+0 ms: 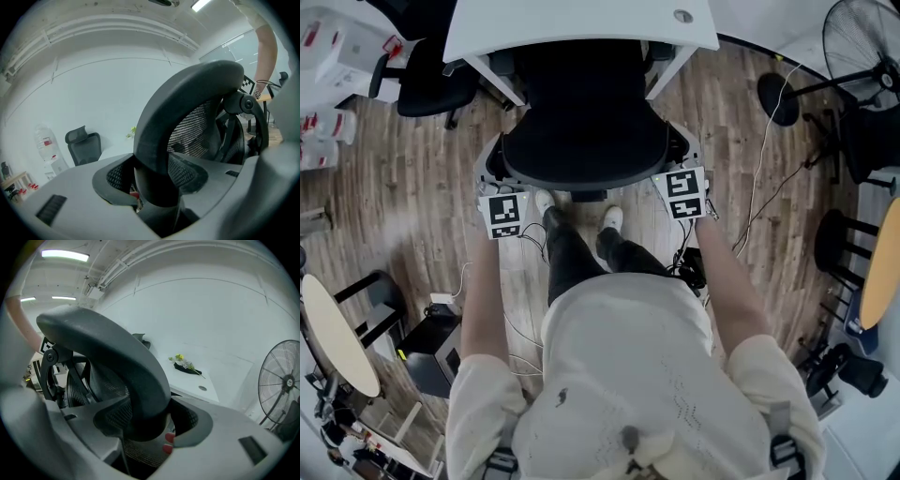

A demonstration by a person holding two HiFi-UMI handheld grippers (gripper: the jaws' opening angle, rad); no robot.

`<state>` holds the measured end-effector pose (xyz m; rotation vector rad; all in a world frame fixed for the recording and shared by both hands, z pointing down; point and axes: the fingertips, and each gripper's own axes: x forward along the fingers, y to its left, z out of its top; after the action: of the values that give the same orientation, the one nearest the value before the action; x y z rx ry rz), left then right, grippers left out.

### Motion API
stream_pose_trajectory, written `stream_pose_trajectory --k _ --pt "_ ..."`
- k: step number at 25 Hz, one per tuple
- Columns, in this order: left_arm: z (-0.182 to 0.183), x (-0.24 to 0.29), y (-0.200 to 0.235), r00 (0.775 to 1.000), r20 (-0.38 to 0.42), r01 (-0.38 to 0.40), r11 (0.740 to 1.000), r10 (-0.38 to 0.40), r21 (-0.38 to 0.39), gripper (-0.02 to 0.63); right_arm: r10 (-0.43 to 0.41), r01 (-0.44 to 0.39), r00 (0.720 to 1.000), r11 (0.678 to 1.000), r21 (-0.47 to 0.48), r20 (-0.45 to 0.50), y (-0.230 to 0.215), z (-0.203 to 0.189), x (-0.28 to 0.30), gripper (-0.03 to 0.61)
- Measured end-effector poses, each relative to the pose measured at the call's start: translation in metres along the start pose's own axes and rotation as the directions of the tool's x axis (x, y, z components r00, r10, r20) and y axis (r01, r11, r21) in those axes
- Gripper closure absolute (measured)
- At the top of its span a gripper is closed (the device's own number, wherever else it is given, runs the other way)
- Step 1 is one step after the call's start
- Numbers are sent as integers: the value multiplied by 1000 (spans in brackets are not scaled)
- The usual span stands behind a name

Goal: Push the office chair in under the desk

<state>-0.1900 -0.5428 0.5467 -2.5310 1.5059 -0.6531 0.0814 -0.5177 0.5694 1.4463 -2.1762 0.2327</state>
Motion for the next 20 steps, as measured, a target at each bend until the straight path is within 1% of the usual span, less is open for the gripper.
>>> stream_pose_trajectory --k 20 --pt "-1 20 25 1000 13 12 1000 -12 5 371 -12 12 1000 1000 4 -2 0 17 26 321"
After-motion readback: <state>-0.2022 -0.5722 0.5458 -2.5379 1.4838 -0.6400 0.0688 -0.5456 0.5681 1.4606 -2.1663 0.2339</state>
